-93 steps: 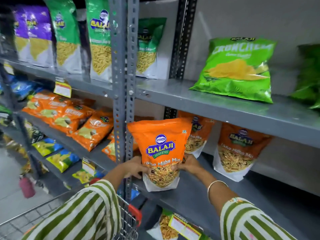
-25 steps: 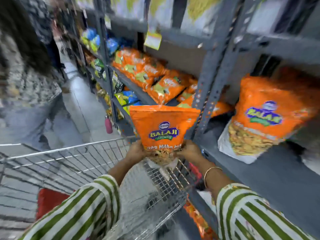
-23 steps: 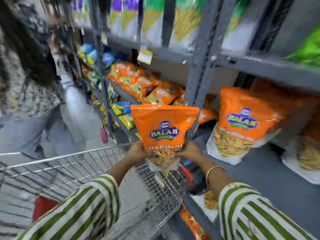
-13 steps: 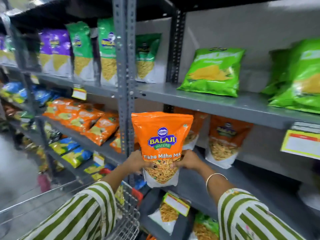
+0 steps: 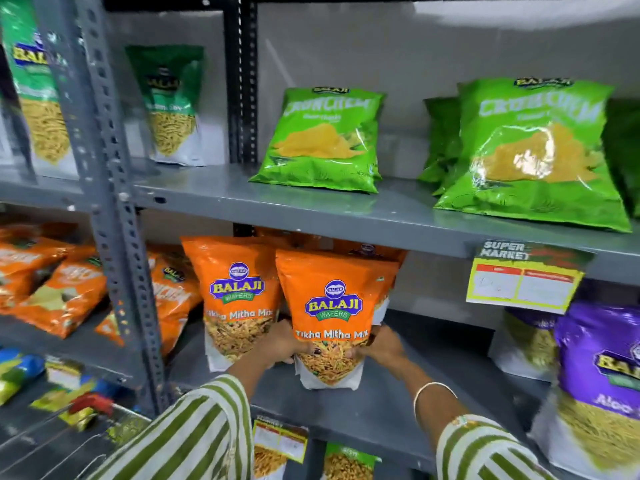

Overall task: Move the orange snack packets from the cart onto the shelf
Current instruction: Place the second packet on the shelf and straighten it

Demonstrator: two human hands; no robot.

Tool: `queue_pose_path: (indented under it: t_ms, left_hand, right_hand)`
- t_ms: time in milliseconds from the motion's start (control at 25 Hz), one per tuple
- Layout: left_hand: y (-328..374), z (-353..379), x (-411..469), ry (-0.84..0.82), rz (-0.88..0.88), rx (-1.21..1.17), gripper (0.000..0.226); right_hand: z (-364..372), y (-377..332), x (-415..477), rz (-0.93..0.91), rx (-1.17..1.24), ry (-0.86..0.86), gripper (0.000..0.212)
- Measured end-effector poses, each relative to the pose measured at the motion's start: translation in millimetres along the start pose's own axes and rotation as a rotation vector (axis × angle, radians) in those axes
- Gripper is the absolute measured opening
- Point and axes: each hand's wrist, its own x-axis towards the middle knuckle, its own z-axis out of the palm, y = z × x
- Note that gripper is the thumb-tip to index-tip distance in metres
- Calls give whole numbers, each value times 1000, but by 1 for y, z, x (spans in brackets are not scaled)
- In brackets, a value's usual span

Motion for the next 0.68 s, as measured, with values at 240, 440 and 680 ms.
queue_pose_path:
  t_ms: [240, 440, 680]
  left_hand:
    - [-1, 13, 12, -50, 54, -48, 54]
    - [-27, 31, 6, -65, 55, -185, 67]
    - [-32, 41, 10, -5, 105, -268, 51]
  right_hand:
    - [-2, 22, 5, 59, 25, -16, 66]
    - [1, 37, -1, 89, 108, -49, 87]
    - [12, 41, -7, 68, 107, 60, 58]
